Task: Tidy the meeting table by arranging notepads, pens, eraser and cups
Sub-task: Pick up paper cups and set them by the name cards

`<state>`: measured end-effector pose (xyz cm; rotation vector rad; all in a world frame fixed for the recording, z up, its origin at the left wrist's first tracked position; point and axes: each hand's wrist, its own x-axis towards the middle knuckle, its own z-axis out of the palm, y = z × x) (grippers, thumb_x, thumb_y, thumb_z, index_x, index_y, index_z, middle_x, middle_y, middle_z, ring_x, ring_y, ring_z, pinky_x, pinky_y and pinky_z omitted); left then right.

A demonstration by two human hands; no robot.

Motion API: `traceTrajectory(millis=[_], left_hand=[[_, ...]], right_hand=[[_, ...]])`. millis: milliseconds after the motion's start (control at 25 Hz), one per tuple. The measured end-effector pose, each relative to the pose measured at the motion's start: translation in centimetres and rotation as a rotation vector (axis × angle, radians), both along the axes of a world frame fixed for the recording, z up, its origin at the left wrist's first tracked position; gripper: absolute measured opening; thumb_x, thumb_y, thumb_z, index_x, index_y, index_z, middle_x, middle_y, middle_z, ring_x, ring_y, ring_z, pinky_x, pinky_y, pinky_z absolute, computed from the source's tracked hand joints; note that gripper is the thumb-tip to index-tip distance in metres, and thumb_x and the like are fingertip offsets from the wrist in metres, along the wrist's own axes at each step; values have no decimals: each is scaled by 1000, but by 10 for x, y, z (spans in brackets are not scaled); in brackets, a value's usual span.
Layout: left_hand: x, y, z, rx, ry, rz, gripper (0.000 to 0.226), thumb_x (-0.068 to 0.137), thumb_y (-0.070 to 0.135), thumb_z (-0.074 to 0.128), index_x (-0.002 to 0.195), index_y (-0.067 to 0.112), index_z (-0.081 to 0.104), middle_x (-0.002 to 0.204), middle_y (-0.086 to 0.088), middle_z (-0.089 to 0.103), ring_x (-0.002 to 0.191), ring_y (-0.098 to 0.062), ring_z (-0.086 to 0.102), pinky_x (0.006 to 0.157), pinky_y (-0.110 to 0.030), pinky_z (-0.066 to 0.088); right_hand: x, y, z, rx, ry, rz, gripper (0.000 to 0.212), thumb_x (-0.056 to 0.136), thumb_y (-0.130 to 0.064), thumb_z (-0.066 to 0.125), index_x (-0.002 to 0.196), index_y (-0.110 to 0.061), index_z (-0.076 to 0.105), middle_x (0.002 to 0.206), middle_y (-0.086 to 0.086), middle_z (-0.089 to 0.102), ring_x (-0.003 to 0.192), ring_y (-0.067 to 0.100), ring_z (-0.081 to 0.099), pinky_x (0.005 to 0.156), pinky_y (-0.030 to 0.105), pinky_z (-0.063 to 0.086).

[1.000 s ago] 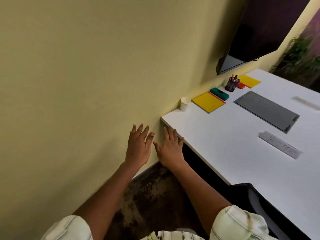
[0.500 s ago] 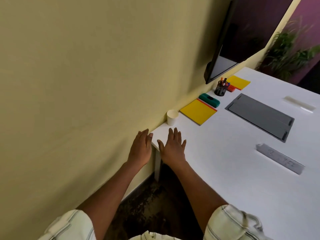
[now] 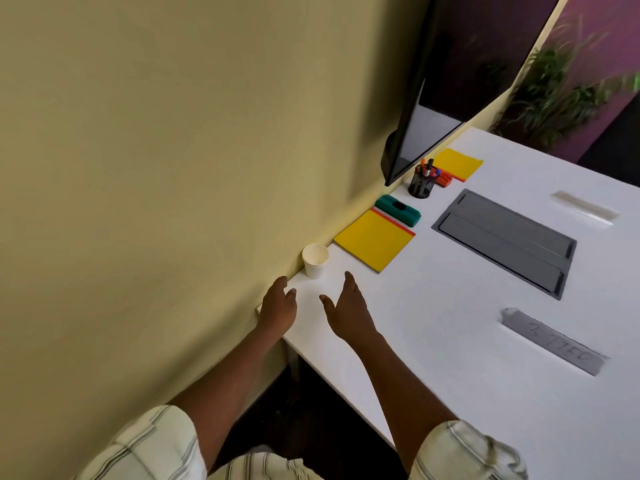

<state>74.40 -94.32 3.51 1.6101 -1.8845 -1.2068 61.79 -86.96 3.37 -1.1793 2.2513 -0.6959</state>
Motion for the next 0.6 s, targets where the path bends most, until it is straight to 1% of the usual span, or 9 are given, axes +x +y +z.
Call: traceTrajectory(millis=[80, 200, 320, 440, 600], left_hand=[[-11, -16, -12, 64, -18, 0, 48, 96, 16, 48, 142, 9, 34, 144, -9, 42, 132, -25, 41, 108, -36, 35], [-26, -43, -33, 116, -57, -34, 60, 91, 17, 58, 143, 10, 31, 144, -8, 42, 131, -25, 42, 104, -33, 36], [-45, -68, -54, 118, -49, -63, 63, 87, 17, 65, 141, 9, 35, 142, -8, 46, 130, -25, 44, 100, -28, 36], [-60, -87, -71, 152, -17, -46, 62, 84, 18, 68, 138, 9, 40, 139, -8, 48, 128, -24, 45, 105, -33, 38], [-71, -100, -87, 170, 25, -51, 66, 78, 13, 74, 136, 13, 43, 138, -5, 50, 128, -23, 46, 107, -39, 40]], right_hand=[[-14, -15, -5, 8, -26, 5, 82, 94, -38, 56, 152, -9, 6, 159, 10, 16, 146, 26, 20, 117, 39, 22], [-33, -44, -13, 32, -43, 33, 86, 91, -30, 63, 152, -5, 8, 159, 11, 18, 146, 25, 20, 116, 33, 21], [-48, -75, -23, 70, -57, 40, 90, 87, -22, 69, 151, -4, 10, 158, 12, 21, 145, 25, 22, 115, 30, 21], [-61, -101, -35, 116, -73, 46, 93, 83, -16, 73, 151, -5, 9, 157, 11, 21, 145, 24, 22, 115, 29, 21], [-70, -130, -49, 148, -126, 69, 99, 79, -12, 76, 152, -6, 9, 158, 10, 19, 145, 26, 21, 115, 33, 20]])
